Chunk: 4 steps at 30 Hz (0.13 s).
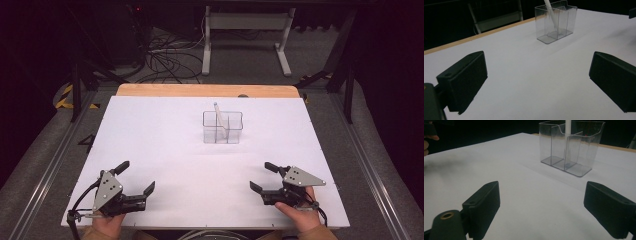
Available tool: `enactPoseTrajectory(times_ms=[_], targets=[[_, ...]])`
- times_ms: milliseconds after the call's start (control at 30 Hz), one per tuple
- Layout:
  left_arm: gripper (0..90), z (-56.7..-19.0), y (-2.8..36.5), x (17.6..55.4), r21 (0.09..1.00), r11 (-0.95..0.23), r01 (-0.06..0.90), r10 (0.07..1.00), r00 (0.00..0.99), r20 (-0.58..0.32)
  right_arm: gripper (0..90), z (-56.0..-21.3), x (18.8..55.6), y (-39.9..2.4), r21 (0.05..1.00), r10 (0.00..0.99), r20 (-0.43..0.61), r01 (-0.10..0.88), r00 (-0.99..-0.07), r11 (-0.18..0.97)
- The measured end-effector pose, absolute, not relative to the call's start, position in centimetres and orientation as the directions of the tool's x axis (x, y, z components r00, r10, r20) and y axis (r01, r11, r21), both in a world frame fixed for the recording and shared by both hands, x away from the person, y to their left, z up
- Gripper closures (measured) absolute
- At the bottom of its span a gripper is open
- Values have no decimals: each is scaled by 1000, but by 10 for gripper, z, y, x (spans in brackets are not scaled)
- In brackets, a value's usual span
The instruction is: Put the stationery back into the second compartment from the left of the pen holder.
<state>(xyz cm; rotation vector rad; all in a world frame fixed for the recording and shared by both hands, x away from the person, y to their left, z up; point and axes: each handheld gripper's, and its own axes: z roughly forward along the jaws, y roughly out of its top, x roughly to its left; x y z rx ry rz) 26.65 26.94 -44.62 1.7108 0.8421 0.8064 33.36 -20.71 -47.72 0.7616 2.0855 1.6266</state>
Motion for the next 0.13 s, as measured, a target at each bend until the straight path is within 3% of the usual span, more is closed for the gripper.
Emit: enactPoseTrajectory(times_ms=[133], targets=[[24, -446, 270, 267, 960, -232, 157, 842, 527, 118, 141, -475, 334, -209, 970, 637, 20, 169, -771, 174]])
